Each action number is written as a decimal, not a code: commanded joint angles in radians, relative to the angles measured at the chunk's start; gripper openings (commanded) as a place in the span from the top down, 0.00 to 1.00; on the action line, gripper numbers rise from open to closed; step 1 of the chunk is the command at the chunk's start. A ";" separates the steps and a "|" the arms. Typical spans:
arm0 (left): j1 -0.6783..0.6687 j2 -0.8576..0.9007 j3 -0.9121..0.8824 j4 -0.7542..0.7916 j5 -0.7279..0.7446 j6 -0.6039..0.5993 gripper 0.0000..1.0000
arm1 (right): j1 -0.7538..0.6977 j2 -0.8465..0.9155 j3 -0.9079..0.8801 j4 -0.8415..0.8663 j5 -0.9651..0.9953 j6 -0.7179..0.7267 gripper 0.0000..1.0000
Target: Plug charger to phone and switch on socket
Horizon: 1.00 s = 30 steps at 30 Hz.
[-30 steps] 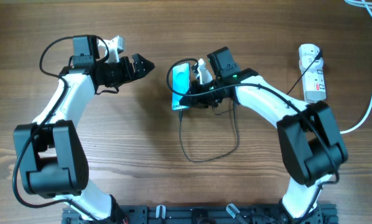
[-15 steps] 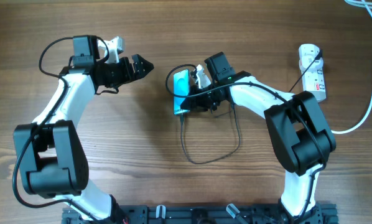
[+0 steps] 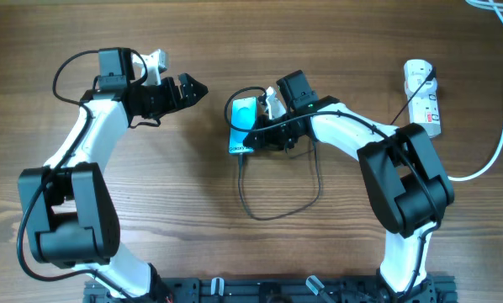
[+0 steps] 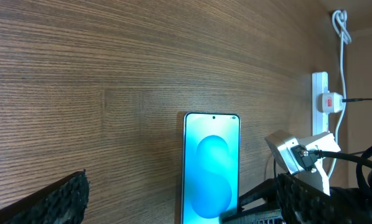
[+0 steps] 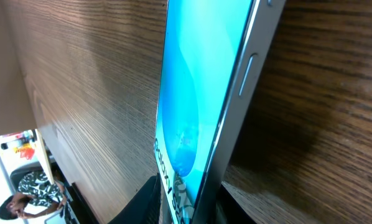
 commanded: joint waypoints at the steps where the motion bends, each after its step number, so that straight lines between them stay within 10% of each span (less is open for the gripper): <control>1: 0.007 -0.014 -0.001 0.000 -0.003 0.009 0.00 | 0.003 0.017 0.015 0.006 0.034 -0.018 0.75; 30: 0.007 -0.014 -0.001 0.000 -0.002 0.008 0.00 | 0.001 -0.063 0.039 -0.055 0.107 -0.049 0.50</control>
